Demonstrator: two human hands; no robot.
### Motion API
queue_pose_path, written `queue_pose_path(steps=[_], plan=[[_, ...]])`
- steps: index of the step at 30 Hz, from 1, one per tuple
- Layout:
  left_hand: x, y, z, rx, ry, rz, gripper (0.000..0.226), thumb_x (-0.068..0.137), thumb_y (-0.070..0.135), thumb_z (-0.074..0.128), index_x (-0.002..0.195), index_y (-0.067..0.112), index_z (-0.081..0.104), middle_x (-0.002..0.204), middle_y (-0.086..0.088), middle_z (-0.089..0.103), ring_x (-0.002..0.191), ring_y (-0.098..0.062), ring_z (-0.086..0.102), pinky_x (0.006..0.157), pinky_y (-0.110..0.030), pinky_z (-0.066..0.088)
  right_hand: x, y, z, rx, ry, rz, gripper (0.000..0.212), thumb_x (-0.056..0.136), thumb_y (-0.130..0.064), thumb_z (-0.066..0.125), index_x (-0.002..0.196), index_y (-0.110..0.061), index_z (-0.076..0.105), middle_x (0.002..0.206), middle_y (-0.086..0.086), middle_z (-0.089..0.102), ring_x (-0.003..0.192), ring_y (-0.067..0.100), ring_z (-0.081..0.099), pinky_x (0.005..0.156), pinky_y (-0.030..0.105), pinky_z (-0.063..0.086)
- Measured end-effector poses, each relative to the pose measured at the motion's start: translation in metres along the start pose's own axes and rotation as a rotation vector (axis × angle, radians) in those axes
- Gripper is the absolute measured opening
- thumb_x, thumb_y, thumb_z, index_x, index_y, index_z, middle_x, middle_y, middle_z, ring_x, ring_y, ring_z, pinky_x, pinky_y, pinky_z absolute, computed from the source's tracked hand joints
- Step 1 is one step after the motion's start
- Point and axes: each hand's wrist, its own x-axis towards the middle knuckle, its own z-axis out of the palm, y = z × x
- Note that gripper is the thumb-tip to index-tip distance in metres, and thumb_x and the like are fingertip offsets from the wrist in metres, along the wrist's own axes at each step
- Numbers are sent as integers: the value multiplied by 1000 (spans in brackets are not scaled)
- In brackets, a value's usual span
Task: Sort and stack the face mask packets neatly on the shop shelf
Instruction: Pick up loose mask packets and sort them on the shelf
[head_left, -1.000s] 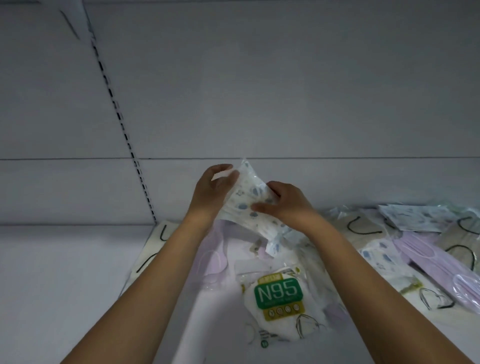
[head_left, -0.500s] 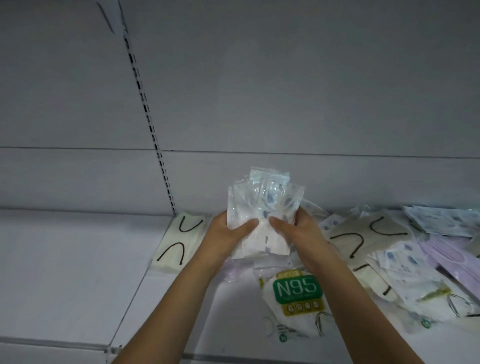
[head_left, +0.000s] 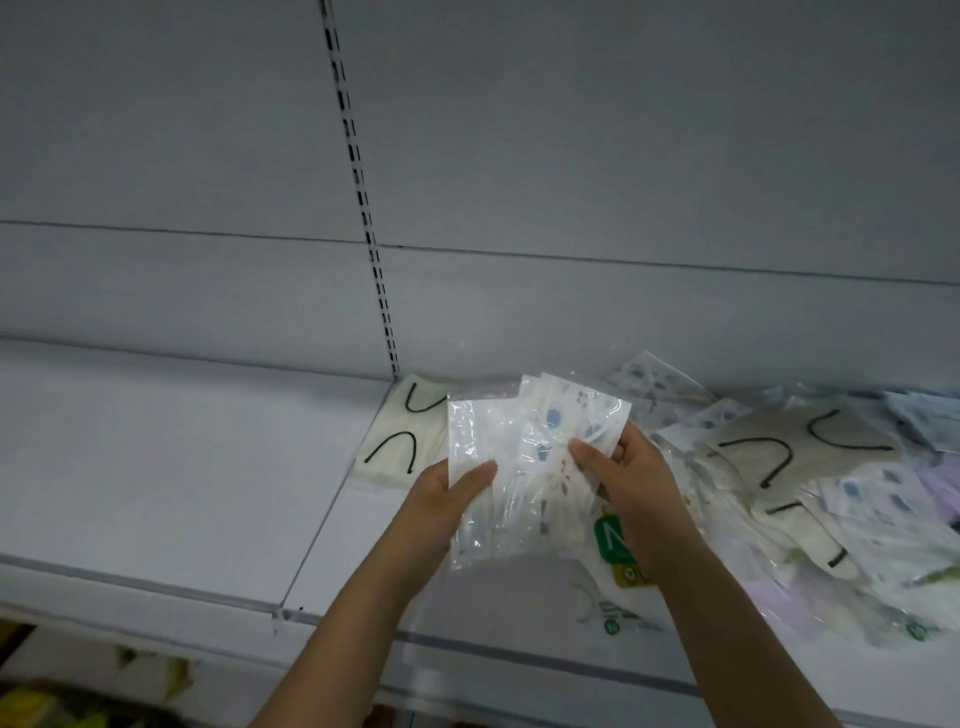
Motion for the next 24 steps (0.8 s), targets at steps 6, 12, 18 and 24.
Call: queue_pose_path(steps=[6, 12, 18, 24], plan=[[-2, -3, -2, -159, 175, -61, 32, 88, 23, 75, 118, 16, 68, 107, -1, 77, 103, -21, 72, 102, -46, 52, -8, 9, -7, 70, 21, 74, 20, 96, -19, 62, 116, -21, 65, 103, -1, 76, 90, 22, 75, 81, 45, 60], [-3, -10, -8, -197, 193, -94, 26, 99, 29, 59, 121, 20, 68, 111, 0, 76, 107, -22, 70, 97, -44, 53, -7, 20, -17, 175, 114, 142, 22, 97, -13, 60, 117, -21, 66, 106, 2, 76, 96, 26, 73, 90, 51, 56], [-3, -7, 9, -127, 80, -80, 32, 98, 39, 60, 120, 18, 68, 112, -4, 75, 105, -21, 72, 94, -39, 55, -10, 29, -10, 97, 83, 173, 24, 98, -19, 59, 120, -27, 63, 107, 0, 75, 94, 26, 73, 82, 50, 59], [-1, -5, 4, -122, 187, -75, 17, 97, 23, 63, 105, 13, 74, 98, -5, 78, 96, -22, 74, 87, -34, 57, -14, 23, -13, 228, 23, 215, 28, 99, -13, 54, 125, -20, 62, 110, 8, 74, 99, 29, 72, 87, 50, 56]])
